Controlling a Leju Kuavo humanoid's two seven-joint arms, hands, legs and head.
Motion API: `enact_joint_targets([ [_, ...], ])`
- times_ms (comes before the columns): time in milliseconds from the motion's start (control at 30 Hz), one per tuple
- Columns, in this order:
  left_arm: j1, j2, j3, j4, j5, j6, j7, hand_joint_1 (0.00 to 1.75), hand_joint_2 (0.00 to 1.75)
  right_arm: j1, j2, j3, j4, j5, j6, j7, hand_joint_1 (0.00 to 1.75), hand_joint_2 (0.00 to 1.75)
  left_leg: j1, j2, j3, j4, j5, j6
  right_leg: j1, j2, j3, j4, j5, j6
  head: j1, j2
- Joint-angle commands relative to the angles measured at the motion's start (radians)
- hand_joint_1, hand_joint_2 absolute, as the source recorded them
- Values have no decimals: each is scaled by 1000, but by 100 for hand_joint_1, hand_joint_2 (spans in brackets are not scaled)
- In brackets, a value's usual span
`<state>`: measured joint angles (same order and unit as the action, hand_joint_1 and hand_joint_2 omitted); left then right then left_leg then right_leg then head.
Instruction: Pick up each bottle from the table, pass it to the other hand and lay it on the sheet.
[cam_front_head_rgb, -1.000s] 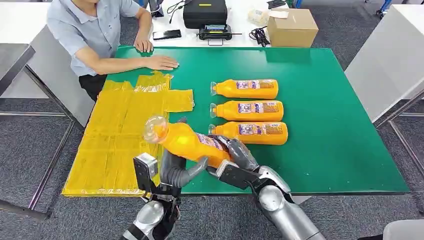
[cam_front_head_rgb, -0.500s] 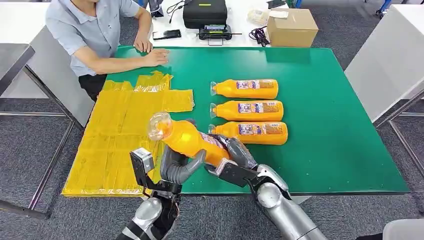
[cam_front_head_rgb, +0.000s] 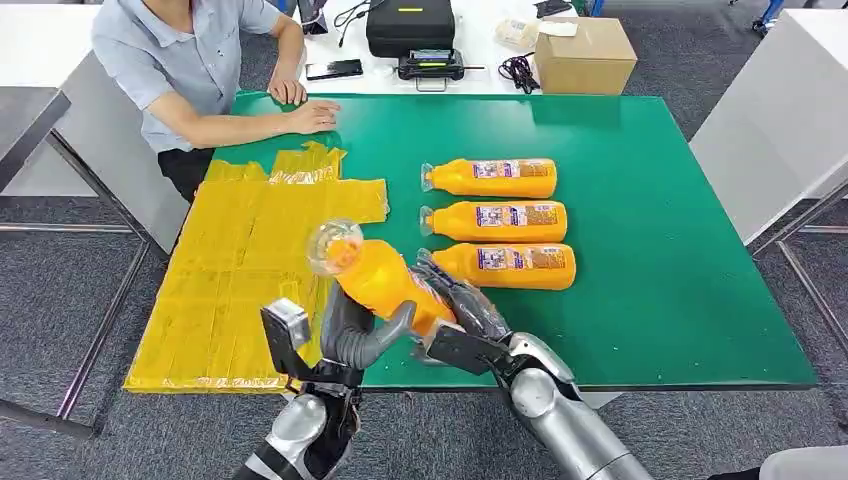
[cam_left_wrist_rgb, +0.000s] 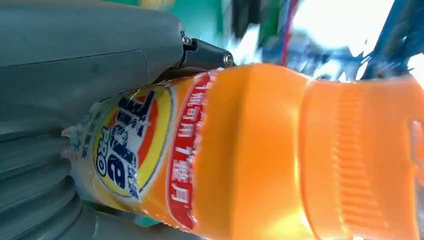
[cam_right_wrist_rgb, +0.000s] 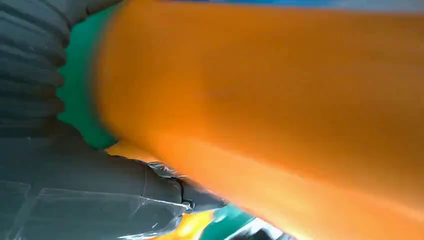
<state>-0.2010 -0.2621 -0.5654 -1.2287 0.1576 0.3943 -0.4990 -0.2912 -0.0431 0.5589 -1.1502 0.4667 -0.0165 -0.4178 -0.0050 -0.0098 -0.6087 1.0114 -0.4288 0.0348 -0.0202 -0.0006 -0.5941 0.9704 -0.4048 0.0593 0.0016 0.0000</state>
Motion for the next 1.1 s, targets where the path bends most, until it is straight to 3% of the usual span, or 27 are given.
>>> enact_joint_targets([
  [33, 50, -59, 329, -78, -1076, 304, -52, 175, 175, 12, -1, -84, 143, 237, -221, 57, 0, 175, 1, 2, 3, -1, -1, -1, 1, 2, 2, -1, 0, -1, 0, 0],
  [67, 55, -78, 460, -115, -1396, 304, -3, 175, 175, 19, -1, -110, 134, 278, -270, 68, 0, 175, 1, 4, 6, 0, -3, -2, 1, 3, 5, -1, -1, -3, 1, 0],
  [133, 47, -65, 492, -102, -1424, 304, -10, 175, 175, 27, -7, -123, 119, 282, -269, 68, 0, 175, 1, 5, 6, 0, -3, -3, 2, 5, 5, 0, -1, -3, 0, 0],
  [167, 42, -36, 492, -103, -1587, 304, 80, 175, 175, 37, -8, -136, 104, 292, -278, 68, 0, 175, 1, 2, 3, -1, -1, -1, 1, 2, 3, -1, -1, -2, 1, 0],
  [267, 13, 82, 378, -67, -1712, 304, 302, 175, 175, 62, -18, -160, 58, 328, -289, 78, 0, 175, 1, 5, 7, -1, -2, -3, 1, 4, 6, -1, -1, -4, 0, 0],
  [433, 13, 82, 378, -67, -1712, 304, 302, 175, 175, 62, -18, -160, 58, 328, -289, 78, 0, 175, 1, 2, 3, -1, 0, -2, 1, 1, 1, 0, 0, -2, 0, 0],
  [467, -4, 112, 329, -37, -1728, 304, 379, 175, 175, 70, -15, -166, 45, 333, -285, 80, 0, 175, 1, 2, 4, 0, -1, -3, 1, 1, 2, 1, -1, -3, 0, 0],
  [500, -64, 225, 202, 49, -1728, 304, 550, 175, 175, 72, -16, -168, 40, 352, -284, 87, 0, 175, 2, 1, 5, 0, -2, -3, 2, 0, 5, 1, -2, -3, 0, 0],
  [567, -118, 261, 120, 152, -1728, 304, 671, 175, 175, 76, -11, -174, 32, 368, -277, 94, 0, 175, 1, 1, 5, -2, 0, -3, 1, 0, 4, 0, -1, -3, 0, 0],
  [667, -189, 216, 222, 390, -1716, 246, 637, 175, 175, 83, 0, -178, 25, 383, -251, 95, 0, 175, 1, -1, 7, -3, 1, -4, 1, -2, 6, 0, -1, -4, 0, 0],
  [767, -216, 196, 259, 499, -1673, 230, 601, 175, 175, 89, 4, -184, 20, 382, -241, 94, 0, 175, 2, 0, 6, -1, 0, -4, 2, -1, 5, 0, -1, -3, 1, 0],
  [900, -230, 160, 296, 543, -1562, 78, 545, 168, 175, 106, 15, -203, 4, 371, -228, 84, 0, 175, 0, 1, 3, -1, 0, -2, 0, 0, 1, 1, -1, -2, 1, 0],
  [1033, -233, 167, 302, 540, -1527, 53, 532, 166, 175, 106, 22, -203, 7, 370, -221, 78, 0, 175, 1, 1, 2, 0, 0, -3, 1, 0, 2, 1, -1, -2, 0, 0],
  [1067, -235, 173, 294, 540, -1533, 52, 530, 120, 175, 104, 27, -202, 12, 368, -220, 73, 0, 175, 2, 2, 5, 0, -2, -3, 2, 1, 4, 1, -2, -3, 1, 0],
  [1100, -235, 173, 295, 539, -1531, 53, 532, 120, 175, 103, 28, -202, 13, 368, -219, 72, 0, 175, 1, 1, 3, 0, -1, -3, 1, 1, 2, 1, -1, -2, 1, 0],
])
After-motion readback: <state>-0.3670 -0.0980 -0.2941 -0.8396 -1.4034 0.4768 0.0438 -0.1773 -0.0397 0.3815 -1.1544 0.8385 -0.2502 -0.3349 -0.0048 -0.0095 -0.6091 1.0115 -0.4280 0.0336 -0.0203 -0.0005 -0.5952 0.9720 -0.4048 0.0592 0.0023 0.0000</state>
